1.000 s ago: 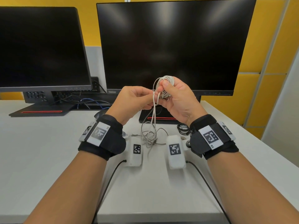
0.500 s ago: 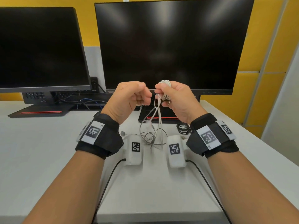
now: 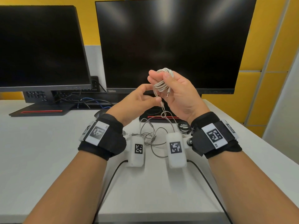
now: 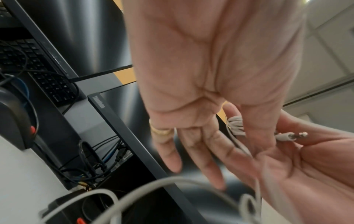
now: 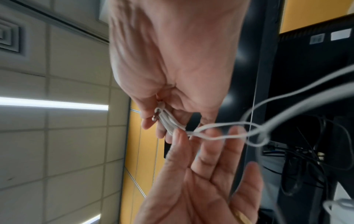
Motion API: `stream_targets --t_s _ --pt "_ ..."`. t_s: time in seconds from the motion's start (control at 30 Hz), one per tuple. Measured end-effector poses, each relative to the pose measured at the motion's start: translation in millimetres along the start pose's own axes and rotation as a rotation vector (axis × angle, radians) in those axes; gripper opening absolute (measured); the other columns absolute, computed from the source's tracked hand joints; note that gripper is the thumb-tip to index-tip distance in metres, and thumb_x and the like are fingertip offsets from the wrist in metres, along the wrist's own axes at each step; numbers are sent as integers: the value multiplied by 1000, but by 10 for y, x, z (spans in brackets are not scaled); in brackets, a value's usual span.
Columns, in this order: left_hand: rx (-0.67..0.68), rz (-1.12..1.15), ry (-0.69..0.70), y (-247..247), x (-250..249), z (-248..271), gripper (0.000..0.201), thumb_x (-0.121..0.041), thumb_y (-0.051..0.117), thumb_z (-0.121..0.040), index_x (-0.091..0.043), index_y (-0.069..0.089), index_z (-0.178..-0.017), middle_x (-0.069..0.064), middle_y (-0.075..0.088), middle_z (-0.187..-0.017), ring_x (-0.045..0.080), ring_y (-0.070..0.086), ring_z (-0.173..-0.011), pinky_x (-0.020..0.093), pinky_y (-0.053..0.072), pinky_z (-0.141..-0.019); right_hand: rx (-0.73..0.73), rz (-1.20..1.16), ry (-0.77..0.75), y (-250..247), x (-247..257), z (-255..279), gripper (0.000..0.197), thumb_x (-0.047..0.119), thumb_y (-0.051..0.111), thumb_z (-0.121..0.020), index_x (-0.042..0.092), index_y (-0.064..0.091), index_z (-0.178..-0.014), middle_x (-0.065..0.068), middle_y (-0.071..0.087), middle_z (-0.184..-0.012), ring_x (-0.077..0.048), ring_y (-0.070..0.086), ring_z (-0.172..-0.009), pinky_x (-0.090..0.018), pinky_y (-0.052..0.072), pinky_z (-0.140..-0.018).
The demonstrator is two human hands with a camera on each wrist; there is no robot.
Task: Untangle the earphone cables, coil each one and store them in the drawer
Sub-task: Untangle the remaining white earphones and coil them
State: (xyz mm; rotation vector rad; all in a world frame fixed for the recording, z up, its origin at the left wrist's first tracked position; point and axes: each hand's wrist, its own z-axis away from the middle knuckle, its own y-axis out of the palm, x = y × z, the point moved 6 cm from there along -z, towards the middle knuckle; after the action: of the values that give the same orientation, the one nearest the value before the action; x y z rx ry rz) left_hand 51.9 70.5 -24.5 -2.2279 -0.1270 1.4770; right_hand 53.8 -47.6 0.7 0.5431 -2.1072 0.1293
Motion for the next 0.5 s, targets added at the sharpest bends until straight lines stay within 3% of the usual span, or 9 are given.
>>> stream_targets --t_s 0.07,0.13,0.2,0.33,0.4,0.5 --pt "34 85 -16 19 -7 12 43 -23 55 -96 -20 41 -136 -2 72 -81 11 68 -96 30 49 -98 20 -15 1 22 7 3 25 16 40 -103 12 62 -114 -4 64 -125 -15 59 -122 -33 46 -105" --pt "2 121 -46 -1 4 8 38 -19 55 -96 -16 46 -133 -5 64 -67 9 69 -79 26 55 -87 25 13 -1 30 11 8 23 17 41 -103 16 62 -114 -2 62 -129 -14 57 -124 -35 44 -107" --pt "-34 115 -80 -11 23 1 34 -18 56 -96 -14 50 -129 -1 61 -77 8 66 -74 26 57 -80 19 31 -6 31 23 8 23 18 41 -103 19 61 -113 0 62 -128 -13 56 -124 -35 44 -107" --pt "65 -96 -80 79 52 18 19 -26 55 -96 -22 62 -113 1 65 -109 13 62 -96 30 53 -88 8 17 -26 31 67 10 26 19 39 -104 18 60 -119 3 61 -130 -9 55 -126 -34 42 -106" --pt "114 -192 -68 114 35 42 10 -27 58 -94 -26 66 -99 -2 68 -106 14 62 -99 32 50 -93 -22 14 -36 18 83 4 26 20 41 -103 19 60 -121 1 57 -136 -9 52 -129 -36 41 -106" --pt "154 -178 -80 94 40 44 6 -18 61 -92 -20 66 -92 4 71 -97 16 65 -92 35 51 -93 -124 80 -39 -47 80 -28 21 25 49 -101 22 62 -117 3 58 -133 -10 50 -128 -39 41 -107"
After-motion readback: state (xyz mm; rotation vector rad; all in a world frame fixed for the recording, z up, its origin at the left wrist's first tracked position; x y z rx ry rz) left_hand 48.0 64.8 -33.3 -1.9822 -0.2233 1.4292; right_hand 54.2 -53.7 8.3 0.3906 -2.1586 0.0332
